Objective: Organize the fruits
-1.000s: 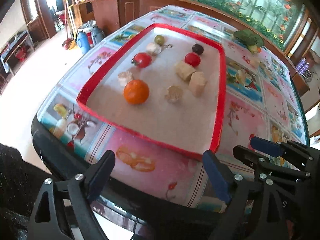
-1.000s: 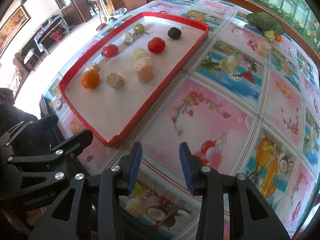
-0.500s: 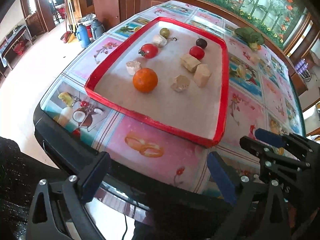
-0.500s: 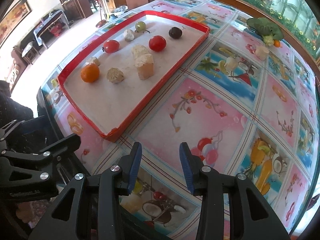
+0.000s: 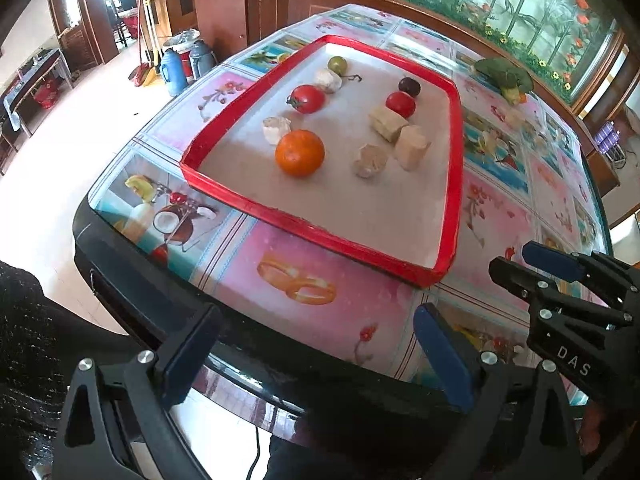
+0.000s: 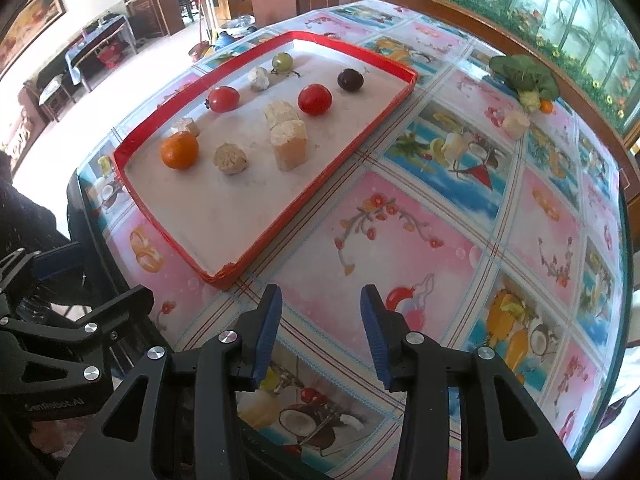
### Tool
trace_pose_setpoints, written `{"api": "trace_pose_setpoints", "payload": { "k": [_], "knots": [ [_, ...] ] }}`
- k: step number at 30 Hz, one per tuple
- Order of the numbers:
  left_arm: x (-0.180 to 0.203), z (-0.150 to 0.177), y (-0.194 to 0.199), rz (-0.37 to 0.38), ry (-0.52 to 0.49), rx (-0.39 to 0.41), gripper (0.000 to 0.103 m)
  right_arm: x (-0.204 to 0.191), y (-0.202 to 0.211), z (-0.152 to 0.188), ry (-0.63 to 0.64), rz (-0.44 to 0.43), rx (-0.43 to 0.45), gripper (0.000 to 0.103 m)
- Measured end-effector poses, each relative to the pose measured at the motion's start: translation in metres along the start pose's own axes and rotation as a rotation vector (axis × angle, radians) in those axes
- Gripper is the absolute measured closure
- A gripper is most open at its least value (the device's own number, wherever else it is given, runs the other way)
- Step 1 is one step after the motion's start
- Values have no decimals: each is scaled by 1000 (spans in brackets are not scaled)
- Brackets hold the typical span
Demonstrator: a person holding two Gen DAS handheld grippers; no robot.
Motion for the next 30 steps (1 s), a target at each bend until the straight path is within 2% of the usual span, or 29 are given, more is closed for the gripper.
{"api": "trace_pose_setpoints", "payload": {
  "k": [9, 14, 30],
  "knots": [
    [-10, 4, 6, 6, 69, 17, 5, 0, 0, 2, -5, -3, -5, 61],
    [-16, 4, 4, 16, 105, 2, 5, 1, -1, 3, -9, -5, -7, 61],
    [-9, 7, 2, 40, 38, -30, 5, 0, -1, 4, -17, -3, -13, 61]
  ]
}}
Point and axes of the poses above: each gripper's, at about its wrist camera, not at the fingertips, and y roughly against the way its jaws point, x to its right, z to its underside, the point moved 4 cm from there along -y, roughly the way its jaws point, and after that the axes turned 3 degrees about y, right-handed, at the moved point
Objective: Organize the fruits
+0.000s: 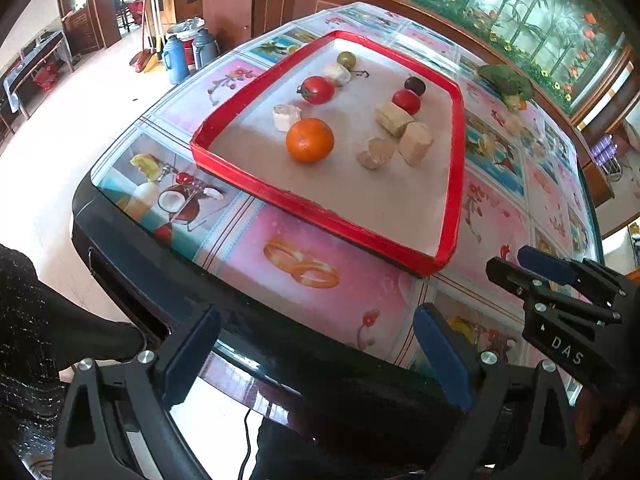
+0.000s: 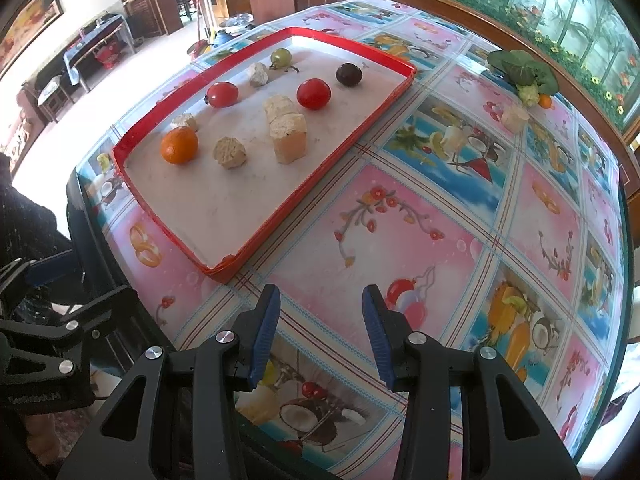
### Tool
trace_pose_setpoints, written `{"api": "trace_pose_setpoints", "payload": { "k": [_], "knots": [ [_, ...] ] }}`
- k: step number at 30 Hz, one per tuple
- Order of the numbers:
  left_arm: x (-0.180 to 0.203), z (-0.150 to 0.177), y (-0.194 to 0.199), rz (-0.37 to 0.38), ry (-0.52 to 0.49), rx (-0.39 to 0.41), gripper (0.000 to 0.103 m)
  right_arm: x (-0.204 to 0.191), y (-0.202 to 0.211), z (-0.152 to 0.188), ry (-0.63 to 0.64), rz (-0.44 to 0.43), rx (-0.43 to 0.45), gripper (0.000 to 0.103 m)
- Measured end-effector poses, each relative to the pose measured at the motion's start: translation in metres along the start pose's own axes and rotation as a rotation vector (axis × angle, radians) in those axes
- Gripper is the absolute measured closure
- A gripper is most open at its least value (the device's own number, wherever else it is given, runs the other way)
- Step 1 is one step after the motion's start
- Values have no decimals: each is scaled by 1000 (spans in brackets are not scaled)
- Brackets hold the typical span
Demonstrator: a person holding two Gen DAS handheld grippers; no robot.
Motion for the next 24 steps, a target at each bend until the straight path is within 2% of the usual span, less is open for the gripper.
{"api": "trace_pose_setpoints", "payload": {
  "k": [9, 24],
  "knots": [
    [2, -2, -2, 9, -32, 12, 5, 2, -3, 1, -19, 1, -8, 61],
    [13, -2, -5, -34, -100, -1, 5, 9, -5, -1, -36, 8, -12, 61]
  ]
}}
Point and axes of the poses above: each gripper's, at about its wrist camera, not at the fingertips, and y roughly against the way its jaws point, x to its right, z to its underside, the point moved 4 cm from there along -y, roughly the way its jaws point, and after that the axes turned 3 degrees about y, right-handed, at the moved point
